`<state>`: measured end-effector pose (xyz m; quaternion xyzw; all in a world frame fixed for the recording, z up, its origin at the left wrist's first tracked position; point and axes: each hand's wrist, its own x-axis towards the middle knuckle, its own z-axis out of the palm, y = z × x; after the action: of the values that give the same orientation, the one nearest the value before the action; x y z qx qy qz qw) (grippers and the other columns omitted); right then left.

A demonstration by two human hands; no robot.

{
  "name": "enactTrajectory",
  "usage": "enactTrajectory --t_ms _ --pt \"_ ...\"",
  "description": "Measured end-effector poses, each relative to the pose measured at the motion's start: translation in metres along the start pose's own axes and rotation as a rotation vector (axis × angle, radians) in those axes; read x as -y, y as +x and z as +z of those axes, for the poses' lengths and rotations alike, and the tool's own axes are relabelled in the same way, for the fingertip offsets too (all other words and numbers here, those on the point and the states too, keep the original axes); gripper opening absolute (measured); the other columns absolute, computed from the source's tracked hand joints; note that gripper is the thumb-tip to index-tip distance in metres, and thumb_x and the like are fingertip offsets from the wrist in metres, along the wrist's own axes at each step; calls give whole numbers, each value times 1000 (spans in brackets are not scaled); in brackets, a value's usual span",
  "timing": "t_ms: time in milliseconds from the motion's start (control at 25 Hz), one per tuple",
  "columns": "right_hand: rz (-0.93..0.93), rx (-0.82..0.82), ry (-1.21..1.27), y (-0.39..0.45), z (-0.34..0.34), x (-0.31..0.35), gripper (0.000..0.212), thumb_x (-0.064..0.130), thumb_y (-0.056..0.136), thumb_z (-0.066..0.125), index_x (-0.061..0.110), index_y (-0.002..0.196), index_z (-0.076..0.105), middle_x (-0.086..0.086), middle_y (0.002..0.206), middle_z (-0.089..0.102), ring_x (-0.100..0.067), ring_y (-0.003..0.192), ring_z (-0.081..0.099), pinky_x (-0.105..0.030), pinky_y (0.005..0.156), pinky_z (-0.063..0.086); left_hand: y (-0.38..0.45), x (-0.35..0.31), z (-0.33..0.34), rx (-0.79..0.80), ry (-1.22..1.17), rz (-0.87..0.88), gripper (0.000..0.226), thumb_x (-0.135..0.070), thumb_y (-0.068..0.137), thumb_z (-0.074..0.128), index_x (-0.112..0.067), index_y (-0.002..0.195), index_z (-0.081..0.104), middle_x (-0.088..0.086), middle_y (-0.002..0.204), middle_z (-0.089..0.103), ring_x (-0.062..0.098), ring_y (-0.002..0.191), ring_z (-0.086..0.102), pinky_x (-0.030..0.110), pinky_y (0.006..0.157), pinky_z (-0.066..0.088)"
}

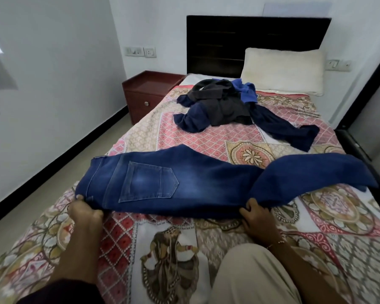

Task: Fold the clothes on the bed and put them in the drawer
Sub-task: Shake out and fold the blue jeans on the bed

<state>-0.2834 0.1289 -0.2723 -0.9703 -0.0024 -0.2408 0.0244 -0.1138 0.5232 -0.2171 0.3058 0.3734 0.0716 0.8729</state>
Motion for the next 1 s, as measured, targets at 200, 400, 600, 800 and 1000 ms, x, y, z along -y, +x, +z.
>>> enactTrajectory --t_ms 200,400,600,800,1000 --pt "23 50 27 -6 7 -8 13 21 74 42 10 70 47 -15 71 47 -32 43 43 -31 35 36 -5 2 4 55 20 4 19 -17 90 46 -23 76 57 -4 91 65 16 86 60 34 90 48" --pt "4 -8 42 -6 5 -3 8 20 76 41 12 76 42 -16 70 47 -31 42 43 -31 34 36 -6 5 6 -24 110 60 20 -13 96 40 -21 94 58 -9 101 58 10 91 56 26 89 48" --pt "-12 -35 -44 -7 1 -3 15 18 75 42 10 74 54 -14 75 46 -28 40 42 -28 34 33 -7 5 3 -108 325 147 36 -13 97 39 -12 131 49 6 136 51 20 119 52 31 98 44" --pt "-3 -25 -64 -11 -4 -5 24 21 75 42 11 72 64 -8 86 35 -25 39 43 -27 33 35 -47 29 30 -301 980 682 56 -10 86 51 -8 139 34 13 151 26 28 142 20 47 114 14" --pt "20 18 146 -19 -8 -4 25 18 73 50 15 96 58 -8 101 38 -27 46 53 -29 37 45 -91 92 60 123 1156 855 38 -8 88 56 -4 125 50 18 147 31 37 139 23 51 112 23"
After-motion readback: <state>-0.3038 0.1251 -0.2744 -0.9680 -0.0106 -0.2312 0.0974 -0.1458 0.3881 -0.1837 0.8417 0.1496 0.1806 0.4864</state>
